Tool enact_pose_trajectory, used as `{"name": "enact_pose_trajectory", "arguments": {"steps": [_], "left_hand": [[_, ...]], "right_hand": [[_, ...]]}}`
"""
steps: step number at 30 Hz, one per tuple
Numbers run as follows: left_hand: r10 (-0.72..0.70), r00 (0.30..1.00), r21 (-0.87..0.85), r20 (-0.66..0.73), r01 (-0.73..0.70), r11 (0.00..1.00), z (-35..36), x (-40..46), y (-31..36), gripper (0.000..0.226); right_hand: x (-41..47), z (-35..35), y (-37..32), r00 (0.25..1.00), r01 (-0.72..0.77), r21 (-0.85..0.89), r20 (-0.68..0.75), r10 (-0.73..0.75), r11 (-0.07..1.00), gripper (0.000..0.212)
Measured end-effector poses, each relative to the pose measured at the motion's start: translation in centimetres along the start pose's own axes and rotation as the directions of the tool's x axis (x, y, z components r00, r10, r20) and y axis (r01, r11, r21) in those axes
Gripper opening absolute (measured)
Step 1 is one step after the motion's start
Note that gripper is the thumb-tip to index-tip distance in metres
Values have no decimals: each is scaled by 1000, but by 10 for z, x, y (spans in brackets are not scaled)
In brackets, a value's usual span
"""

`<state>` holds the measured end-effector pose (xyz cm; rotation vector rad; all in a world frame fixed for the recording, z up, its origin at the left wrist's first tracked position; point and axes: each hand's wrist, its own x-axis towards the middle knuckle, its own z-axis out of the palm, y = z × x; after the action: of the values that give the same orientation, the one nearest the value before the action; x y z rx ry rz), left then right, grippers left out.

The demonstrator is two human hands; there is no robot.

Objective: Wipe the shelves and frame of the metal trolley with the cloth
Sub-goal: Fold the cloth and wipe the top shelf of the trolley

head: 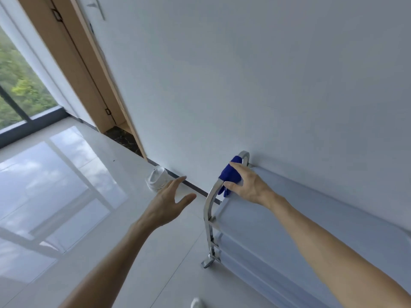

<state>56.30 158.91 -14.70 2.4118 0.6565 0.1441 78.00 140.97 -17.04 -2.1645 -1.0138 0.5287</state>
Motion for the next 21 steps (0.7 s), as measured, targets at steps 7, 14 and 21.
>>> {"name": "enact_pose_trajectory", "arguments": {"steps": [7,14,21], "left_hand": [[30,992,-97,121,-18,995,42,112,-7,65],[-55,949,-238,310,133,962,97,214,-10,56],[-168,899,-261,404,289,921,136,254,-21,55]], "right_hand": [[58,-9,47,989,-142,8,-36,142,990,65],[109,-11,85,947,-321,-78,-19,321,944,59],[153,-9,103,921,-389,-80,-19,389,918,45]]}}
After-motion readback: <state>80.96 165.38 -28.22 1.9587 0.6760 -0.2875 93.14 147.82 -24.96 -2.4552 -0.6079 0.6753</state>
